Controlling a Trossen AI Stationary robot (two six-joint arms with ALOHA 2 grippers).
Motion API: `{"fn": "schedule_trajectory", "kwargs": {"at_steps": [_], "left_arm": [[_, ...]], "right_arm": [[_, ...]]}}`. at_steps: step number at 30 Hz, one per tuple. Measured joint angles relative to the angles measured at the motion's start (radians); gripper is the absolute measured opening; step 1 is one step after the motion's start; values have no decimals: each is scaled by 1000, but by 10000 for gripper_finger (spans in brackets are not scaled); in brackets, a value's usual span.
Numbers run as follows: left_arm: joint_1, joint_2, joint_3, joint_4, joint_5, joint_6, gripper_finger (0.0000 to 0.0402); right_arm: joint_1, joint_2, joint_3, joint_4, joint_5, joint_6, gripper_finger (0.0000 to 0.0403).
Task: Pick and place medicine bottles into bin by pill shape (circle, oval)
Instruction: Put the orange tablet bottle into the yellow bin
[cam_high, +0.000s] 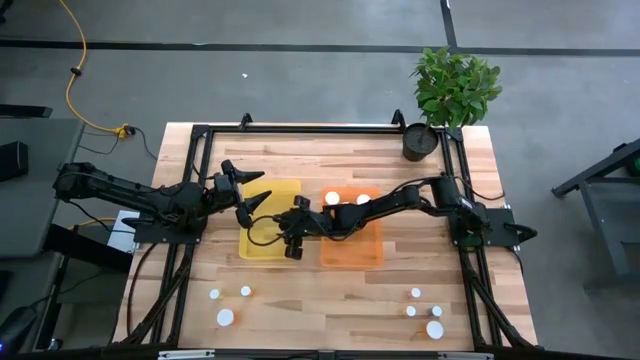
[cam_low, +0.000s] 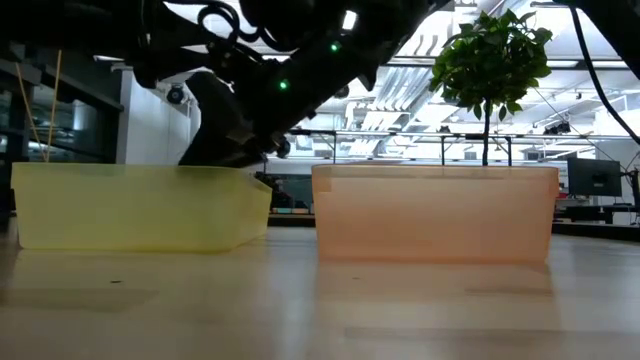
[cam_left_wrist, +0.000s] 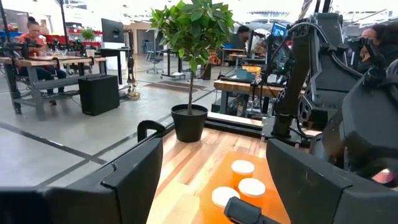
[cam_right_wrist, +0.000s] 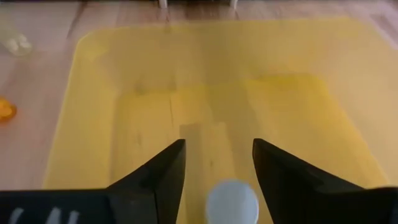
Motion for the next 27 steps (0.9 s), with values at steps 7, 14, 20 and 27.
{"fn": "schedule_trajectory", "kwargs": {"at_steps": [7,14,20,27], "left_arm": [[0,0,0,-3,7,0,273],[-1,-1,0,-17,21,0,273],[-1,-2,0,-16,22,0,273],[0,-2,0,-6,123,-7,273]], "right_arm": [[11,-25,-1,3,18,-86,185],[44,-114,-91,52,135,-169,185],[44,-360,-395,241,192,-150,185],[46,-690,-764,548,182,-130,185]]}}
